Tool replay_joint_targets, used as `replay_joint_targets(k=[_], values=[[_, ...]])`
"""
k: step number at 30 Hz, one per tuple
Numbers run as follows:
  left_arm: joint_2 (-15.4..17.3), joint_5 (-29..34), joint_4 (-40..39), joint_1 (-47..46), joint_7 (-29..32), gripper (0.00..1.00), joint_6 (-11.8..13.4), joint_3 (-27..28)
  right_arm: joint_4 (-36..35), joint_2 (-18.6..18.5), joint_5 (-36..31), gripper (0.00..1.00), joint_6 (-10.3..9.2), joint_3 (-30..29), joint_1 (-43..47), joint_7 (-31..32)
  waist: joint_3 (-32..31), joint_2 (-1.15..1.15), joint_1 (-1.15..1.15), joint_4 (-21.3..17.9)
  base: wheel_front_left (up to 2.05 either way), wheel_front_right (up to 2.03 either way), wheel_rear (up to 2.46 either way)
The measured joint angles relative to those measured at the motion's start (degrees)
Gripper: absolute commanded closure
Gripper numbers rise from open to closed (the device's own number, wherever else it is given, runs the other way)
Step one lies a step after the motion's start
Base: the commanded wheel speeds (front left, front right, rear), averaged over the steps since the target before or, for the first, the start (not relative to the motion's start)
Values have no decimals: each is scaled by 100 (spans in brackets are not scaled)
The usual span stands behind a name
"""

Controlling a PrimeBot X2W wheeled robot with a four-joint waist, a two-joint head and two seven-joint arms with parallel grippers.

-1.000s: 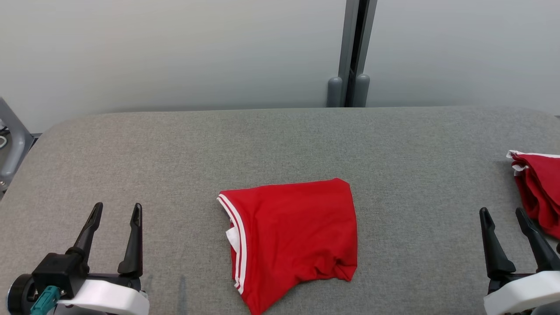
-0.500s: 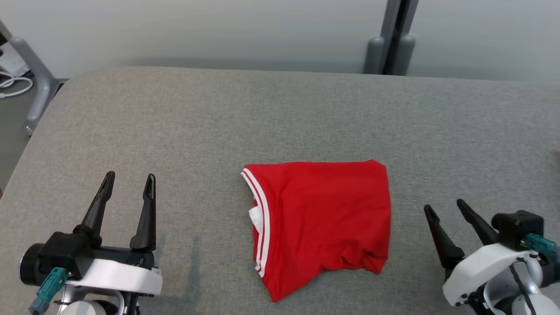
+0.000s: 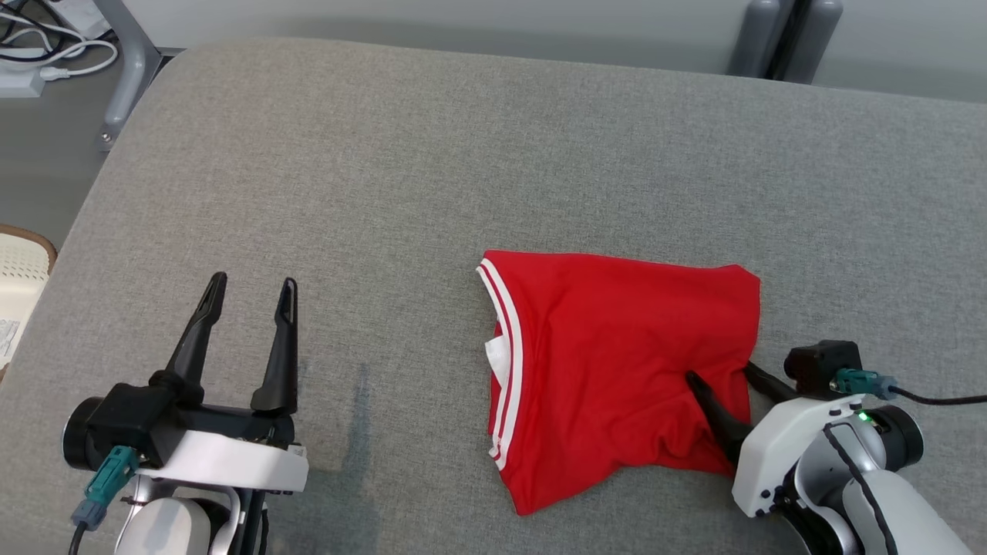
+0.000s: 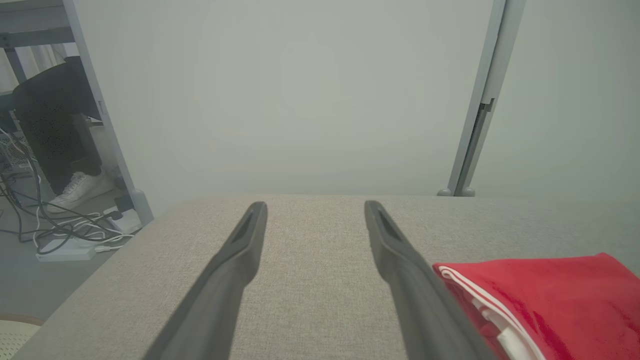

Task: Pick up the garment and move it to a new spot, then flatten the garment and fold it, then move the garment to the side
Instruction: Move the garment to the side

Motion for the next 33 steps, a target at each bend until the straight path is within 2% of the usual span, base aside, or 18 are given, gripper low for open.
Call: replay_joint_targets(k=[1,2,3,9,16,24,25,33], values=[[3,-2,11,-2,-19,0,0,8,29,-7,55,8,1,11,-45,8,19,0,0,4,0,0,0],[8,-9,23,-14,-30,0,0,15,47,-12,98,60,1,14,-77,26,35,0,0,1,0,0,0],[11,-10,46,-31,-48,0,0,25,49,-33,114,100,1,25,-99,49,41,0,0,-8,0,0,0],[55,-23,64,-80,-107,0,31,84,-218,-134,131,100,4,48,-119,69,49,0,0,-178,0,0,0],[182,-24,-93,-78,-120,0,77,185,-1115,-450,-255,100,2,-129,52,253,67,0,0,-664,0,0,0],[361,-22,-461,-82,15,0,151,272,-2038,-703,-614,100,2,-480,483,559,148,0,0,-1536,0,0,0],[436,-16,-583,-76,92,0,163,314,-2172,-737,-632,100,2,-535,533,602,179,0,0,-1787,0,0,0],[587,18,-953,-138,310,0,181,307,-2351,-733,-680,100,2,-701,454,578,395,0,0,-2686,0,0,0]])
